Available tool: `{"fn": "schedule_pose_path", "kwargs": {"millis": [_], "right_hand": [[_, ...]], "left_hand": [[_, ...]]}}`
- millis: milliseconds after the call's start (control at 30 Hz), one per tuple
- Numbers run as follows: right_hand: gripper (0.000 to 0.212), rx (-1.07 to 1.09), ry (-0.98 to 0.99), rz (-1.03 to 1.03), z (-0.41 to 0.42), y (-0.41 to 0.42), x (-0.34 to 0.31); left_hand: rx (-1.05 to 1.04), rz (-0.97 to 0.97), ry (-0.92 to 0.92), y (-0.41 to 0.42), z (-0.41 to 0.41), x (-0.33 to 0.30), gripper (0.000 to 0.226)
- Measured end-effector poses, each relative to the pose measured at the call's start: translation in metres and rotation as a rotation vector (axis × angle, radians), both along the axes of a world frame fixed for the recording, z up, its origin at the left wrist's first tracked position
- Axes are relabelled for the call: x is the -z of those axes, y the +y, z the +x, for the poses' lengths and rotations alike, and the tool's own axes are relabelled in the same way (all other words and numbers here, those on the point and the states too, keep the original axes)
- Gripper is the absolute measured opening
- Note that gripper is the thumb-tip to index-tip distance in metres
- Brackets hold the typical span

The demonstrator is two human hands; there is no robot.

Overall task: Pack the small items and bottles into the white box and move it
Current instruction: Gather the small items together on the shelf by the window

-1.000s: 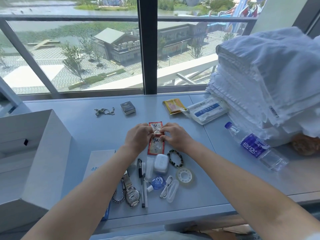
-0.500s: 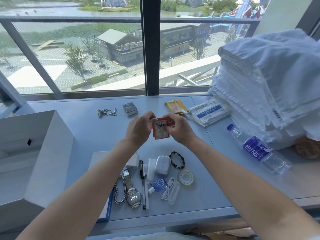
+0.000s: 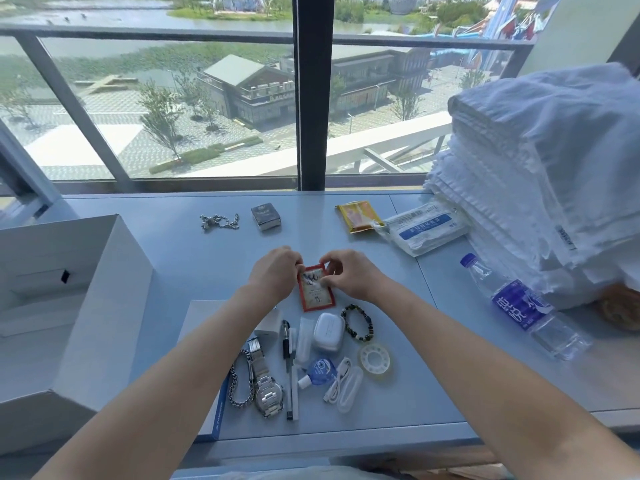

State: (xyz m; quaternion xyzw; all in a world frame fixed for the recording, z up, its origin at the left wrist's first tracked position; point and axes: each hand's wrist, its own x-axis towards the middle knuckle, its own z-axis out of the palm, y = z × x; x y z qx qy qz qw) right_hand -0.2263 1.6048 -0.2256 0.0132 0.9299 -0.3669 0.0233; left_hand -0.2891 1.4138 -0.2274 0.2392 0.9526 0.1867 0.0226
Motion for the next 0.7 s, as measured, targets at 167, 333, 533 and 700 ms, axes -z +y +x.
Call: {"fn": "schedule_pose_path", "kwargs": {"millis": [167,333,533,700], "right_hand": [[0.041,-0.041,-0.028,0.09,-0.001,-0.001,-0.002],[0.053,-0.043,-0.019,0.119,-0.002,0.003,-0.005],[0.053,0.144,0.15,0.296,-0.01,0.036,-0.016],[0.064,0.319,0.044,0.468,-0.002,0.08,-0.017]], "left_hand": [[0.033,-0.001,0.043,-0.001,0.001,-0.002,0.023],[0.036,0.011,0.023,0.0,0.004,-0.007,0.023],[0.089,0.012,0.019,0.01,-0.001,-0.013,0.035],[0.216,-0.011,0.035,0.041,-0.009,-0.021,0.051]]}}
